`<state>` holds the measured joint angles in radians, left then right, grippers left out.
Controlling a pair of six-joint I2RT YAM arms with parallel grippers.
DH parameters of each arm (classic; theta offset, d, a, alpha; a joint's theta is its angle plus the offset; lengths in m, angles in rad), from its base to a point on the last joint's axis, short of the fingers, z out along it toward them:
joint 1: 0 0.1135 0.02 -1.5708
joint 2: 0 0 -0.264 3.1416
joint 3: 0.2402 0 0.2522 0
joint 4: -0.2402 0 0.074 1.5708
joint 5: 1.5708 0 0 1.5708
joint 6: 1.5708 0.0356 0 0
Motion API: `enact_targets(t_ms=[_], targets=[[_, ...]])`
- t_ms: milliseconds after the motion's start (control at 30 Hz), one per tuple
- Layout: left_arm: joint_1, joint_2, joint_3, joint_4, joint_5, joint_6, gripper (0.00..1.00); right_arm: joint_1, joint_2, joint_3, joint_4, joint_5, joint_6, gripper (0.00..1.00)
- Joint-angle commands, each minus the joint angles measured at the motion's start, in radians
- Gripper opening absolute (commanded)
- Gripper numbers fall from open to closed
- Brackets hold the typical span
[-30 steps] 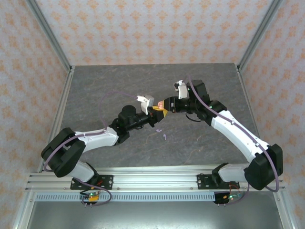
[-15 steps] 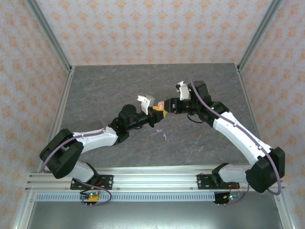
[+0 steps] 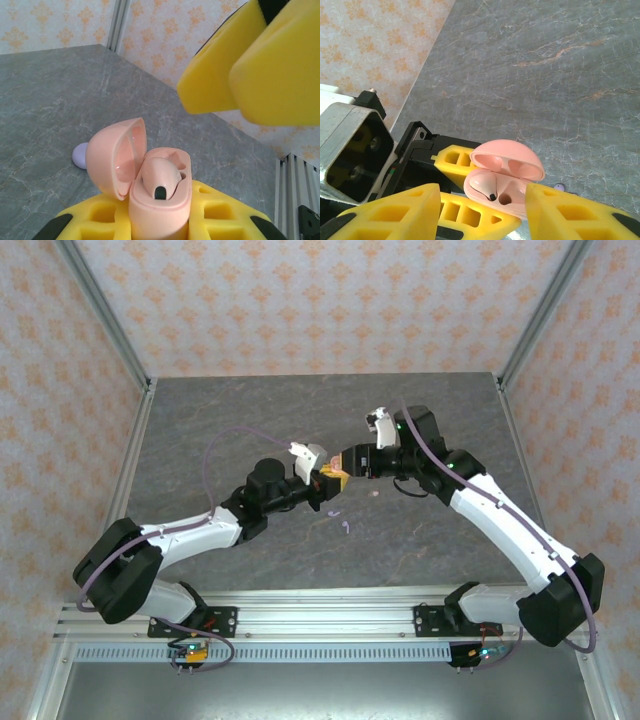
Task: Insert the wireless bluetooth earbuds into the charging case
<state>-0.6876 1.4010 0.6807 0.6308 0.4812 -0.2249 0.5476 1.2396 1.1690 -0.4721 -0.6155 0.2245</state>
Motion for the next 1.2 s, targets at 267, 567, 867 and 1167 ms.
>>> enact_targets(t_ms=[267, 567, 867, 1167], targets=[[-0.007, -0.032, 0.025, -0.184, -0.160, 0.033, 0.03, -0.074, 0.055, 0.006, -0.169, 0.458, 0.094, 0.46], [-0.007, -0.176, 0.013, -0.433, -0.255, 0.048, 0.02, -0.279, 0.180, -0.018, -0.283, 0.472, 0.001, 0.45], [-0.007, -0.350, -0.024, -0.594, -0.308, 0.059, 0.03, -0.366, 0.392, 0.050, -0.354, 0.486, -0.045, 0.43], [-0.007, -0.416, -0.032, -0.640, -0.320, 0.065, 0.04, -0.368, 0.559, 0.152, -0.399, 0.549, 0.036, 0.38]])
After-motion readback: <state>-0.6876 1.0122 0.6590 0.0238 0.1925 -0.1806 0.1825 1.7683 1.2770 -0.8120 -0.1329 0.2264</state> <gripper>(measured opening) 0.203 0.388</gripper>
